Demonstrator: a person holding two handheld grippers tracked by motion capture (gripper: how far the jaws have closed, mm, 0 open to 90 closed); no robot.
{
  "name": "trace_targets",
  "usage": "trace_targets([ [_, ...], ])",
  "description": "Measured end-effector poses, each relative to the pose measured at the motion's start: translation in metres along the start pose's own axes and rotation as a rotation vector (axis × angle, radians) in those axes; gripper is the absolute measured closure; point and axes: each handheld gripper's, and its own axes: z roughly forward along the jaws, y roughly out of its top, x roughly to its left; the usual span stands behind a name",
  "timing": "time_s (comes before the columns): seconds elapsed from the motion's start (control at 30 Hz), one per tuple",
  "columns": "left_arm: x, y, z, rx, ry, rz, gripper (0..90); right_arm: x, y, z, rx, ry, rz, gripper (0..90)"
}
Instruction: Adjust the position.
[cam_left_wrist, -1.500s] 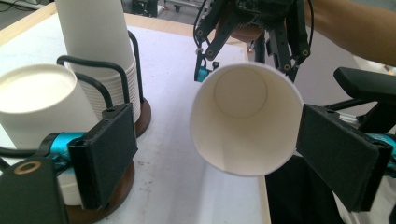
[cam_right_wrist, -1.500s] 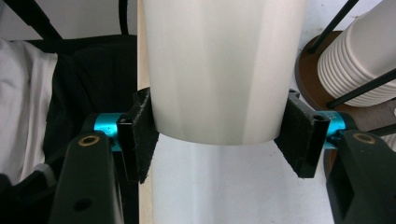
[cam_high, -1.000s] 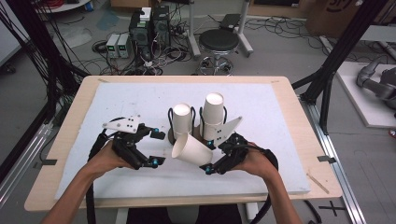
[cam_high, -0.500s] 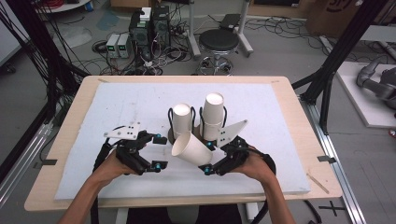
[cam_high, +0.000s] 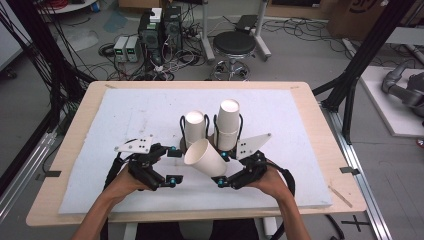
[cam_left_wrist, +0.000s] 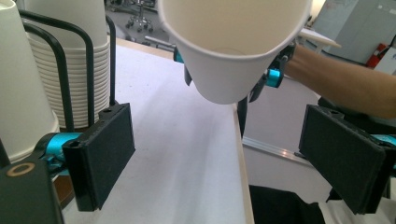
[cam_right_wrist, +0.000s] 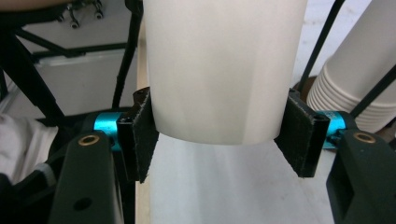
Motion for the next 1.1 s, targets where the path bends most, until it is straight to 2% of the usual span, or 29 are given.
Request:
trace_targets([
  [0.1, 0.000, -0.001, 0.001, -0.006, -0.002, -0.001, 10.4, 0.002, -0.004, 0.001, -0.057, 0.004, -0.003, 37.0],
  [0.2, -0.001, 0.000, 0.003, -0.023, -0.005, 0.001, 10.4, 0.002, -0.007, 0.002, -0.073, 0.001, -0.002, 37.0],
  [0.27, -0.002, 0.000, 0.003, -0.034, -0.008, 0.004, 10.4, 0.002, -0.010, 0.004, -0.103, 0.016, 0.005, 37.0],
  [0.4, -0.002, 0.001, 0.004, -0.044, -0.010, 0.005, 10.4, 0.001, -0.016, 0.005, -0.145, 0.013, 0.021, 37.0],
  [0.6, -0.003, 0.001, 0.005, -0.052, -0.012, 0.010, 10.4, 0.000, -0.021, 0.009, -0.156, 0.016, 0.034, 37.0],
  [0.8, -0.004, 0.002, 0.006, -0.060, -0.016, 0.011, 10.4, 0.001, -0.022, 0.012, -0.180, 0.021, 0.022, 37.0],
  [1.1, -0.004, 0.007, 0.012, -0.083, -0.025, 0.016, 10.4, 0.001, -0.022, 0.016, -0.184, 0.023, 0.020, 37.0],
])
